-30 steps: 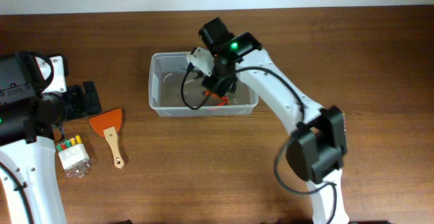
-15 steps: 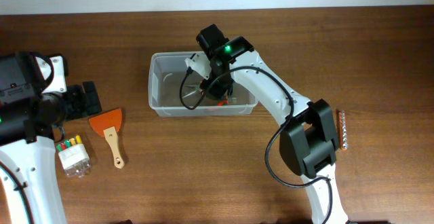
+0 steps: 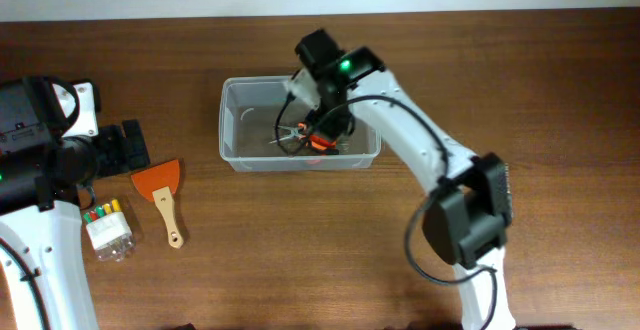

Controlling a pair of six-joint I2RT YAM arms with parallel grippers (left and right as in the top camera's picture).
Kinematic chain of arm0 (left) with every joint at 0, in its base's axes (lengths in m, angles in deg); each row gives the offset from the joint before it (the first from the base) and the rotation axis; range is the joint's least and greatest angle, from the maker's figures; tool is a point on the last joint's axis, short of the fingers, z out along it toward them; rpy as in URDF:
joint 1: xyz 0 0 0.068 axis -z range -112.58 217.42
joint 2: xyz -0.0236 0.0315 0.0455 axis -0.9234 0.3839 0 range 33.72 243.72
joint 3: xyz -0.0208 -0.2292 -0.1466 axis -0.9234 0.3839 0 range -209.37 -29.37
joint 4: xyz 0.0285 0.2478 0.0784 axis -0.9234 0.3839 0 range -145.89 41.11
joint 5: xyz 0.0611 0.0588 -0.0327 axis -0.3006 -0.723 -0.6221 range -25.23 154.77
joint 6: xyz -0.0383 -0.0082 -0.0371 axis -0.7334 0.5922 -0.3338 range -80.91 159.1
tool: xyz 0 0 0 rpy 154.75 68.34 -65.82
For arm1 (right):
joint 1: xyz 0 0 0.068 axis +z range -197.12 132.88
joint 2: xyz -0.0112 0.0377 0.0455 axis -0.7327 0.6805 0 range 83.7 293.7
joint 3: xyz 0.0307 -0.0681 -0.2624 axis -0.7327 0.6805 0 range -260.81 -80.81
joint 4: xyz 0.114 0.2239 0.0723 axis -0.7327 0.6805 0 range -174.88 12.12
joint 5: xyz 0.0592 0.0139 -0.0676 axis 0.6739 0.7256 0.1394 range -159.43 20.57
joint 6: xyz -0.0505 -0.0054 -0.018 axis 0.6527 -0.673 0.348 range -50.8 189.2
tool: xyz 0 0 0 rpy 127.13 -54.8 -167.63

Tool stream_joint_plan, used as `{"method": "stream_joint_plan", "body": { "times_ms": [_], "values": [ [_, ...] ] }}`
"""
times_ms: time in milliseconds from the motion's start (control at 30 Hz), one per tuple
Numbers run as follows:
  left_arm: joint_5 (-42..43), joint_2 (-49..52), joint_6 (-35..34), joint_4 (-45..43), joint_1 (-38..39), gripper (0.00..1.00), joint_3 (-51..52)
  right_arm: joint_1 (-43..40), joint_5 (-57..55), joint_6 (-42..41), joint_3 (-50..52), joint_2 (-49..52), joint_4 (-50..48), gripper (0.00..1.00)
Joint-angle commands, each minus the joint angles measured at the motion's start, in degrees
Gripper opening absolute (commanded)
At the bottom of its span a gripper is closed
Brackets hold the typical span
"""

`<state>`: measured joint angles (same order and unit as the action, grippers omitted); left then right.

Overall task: Pack container
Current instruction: 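Release the pliers into the container and withdraw the right gripper, then move the right gripper over the orange socket rail and grasp it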

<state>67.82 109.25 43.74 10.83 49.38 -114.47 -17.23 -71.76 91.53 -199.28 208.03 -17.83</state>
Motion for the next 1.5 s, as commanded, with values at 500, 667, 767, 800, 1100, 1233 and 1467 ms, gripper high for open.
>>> {"method": "stream_joint_plan", "body": {
  "times_ms": [500,667,767,800,1100,1233,1467],
  "values": [
    [0.7,-0.3,-0.8,-0.3,-0.1,0.99,-1.1,-46.5,3.7,-23.7,-2.2,-32.3,30.3,0.99],
    [0.7,-0.3,-0.8,-0.1,-0.1,0.99,-1.1,-48.9,3.0,-23.7,12.9,-43.5,30.3,0.98],
    [0.9,-0.3,-0.8,-0.1,-0.1,0.99,-1.1,-49.2,1.4,-23.7,23.5,-50.4,29.2,0.99],
    [0.9,-0.3,-0.8,-0.1,-0.1,0.99,-1.1,-49.2,1.0,-23.7,26.0,-51.6,27.8,0.99],
    [0.8,-0.3,-0.8,-0.1,-0.1,0.99,-1.1,-49.1,0.9,-15.2,41.5,-44.5,9.4,0.98],
    [0.7,-0.3,-0.7,0.1,-0.1,0.99,-1.1,-49.1,0.8,-12.7,42.0,-32.4,4.4,0.99],
    [0.6,-0.3,-0.7,0.2,-0.1,0.99,-1.1,-49.1,0.3,-11.6,42.2,-19.8,-1.0,0.99]
  ]
}}
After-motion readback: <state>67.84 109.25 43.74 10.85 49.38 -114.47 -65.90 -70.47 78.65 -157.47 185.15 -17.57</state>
